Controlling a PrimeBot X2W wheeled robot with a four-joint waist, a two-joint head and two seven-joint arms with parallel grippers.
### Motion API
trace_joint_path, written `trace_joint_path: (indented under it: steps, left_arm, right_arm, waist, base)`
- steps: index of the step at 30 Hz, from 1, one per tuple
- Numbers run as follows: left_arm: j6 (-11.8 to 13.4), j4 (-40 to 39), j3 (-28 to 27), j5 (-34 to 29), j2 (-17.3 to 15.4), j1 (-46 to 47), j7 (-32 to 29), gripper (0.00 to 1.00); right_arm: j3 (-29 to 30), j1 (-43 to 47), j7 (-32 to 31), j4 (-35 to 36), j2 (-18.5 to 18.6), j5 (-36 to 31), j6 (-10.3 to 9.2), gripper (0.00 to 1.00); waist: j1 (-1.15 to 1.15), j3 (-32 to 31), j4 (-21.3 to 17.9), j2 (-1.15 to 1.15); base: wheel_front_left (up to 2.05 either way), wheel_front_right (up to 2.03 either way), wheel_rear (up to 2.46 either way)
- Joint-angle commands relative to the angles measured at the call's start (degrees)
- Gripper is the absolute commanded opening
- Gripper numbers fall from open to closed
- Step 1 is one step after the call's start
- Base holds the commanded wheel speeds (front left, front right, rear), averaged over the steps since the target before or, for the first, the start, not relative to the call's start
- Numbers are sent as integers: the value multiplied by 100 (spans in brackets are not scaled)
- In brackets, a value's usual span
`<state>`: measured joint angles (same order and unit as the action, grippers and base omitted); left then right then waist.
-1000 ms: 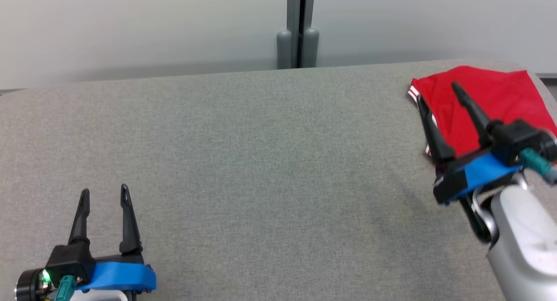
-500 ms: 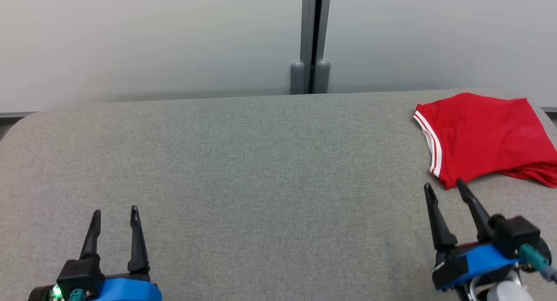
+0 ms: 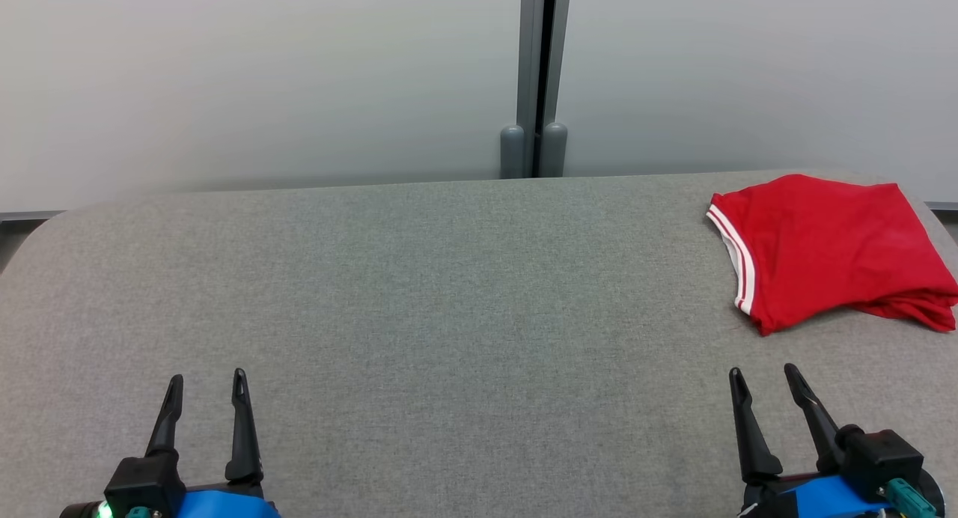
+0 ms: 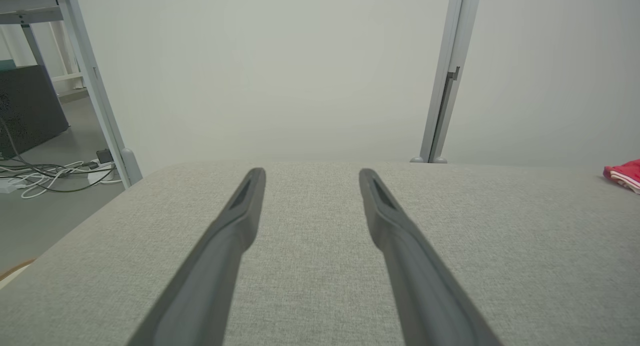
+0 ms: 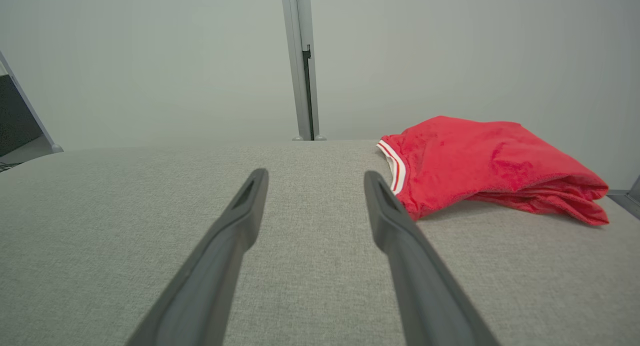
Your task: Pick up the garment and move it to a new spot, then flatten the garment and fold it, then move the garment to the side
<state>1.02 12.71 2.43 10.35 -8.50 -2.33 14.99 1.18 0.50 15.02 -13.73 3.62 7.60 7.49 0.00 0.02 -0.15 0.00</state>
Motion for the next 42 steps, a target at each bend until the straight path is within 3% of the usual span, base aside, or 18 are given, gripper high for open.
trace_joint_path:
  steps: [1,13,14,22,42]
  left_arm:
    - [-7,11,1,20,-15,-42,24,100]
    - [55,40,28,-7,-56,16,24,100]
    - [47,30,24,8,-36,1,0,0]
    - [13,270,-37,296,60,1,-133,0]
    - [-212,206,-249,2348,188,227,-643,0]
  right_arm:
    - [14,73,12,-4,-30,-44,1,100]
    - [60,50,-34,-44,-65,-82,1,100]
    - [56,-1,-27,-34,-47,-94,-1,0]
    - [92,-40,-137,-269,-63,200,-1,0]
    - [198,-207,-649,-177,-64,2348,-1,0]
  waist:
    - [0,4,-8,0]
    - [0,-3,-4,0]
    - [0,-4,-5,0]
    - [0,-5,-5,0]
    - [0,-1,-1,0]
  base:
    - [0,0,0]
    - [0,0,0]
    - [0,0,0]
    - [0,0,0]
    - [0,0,0]
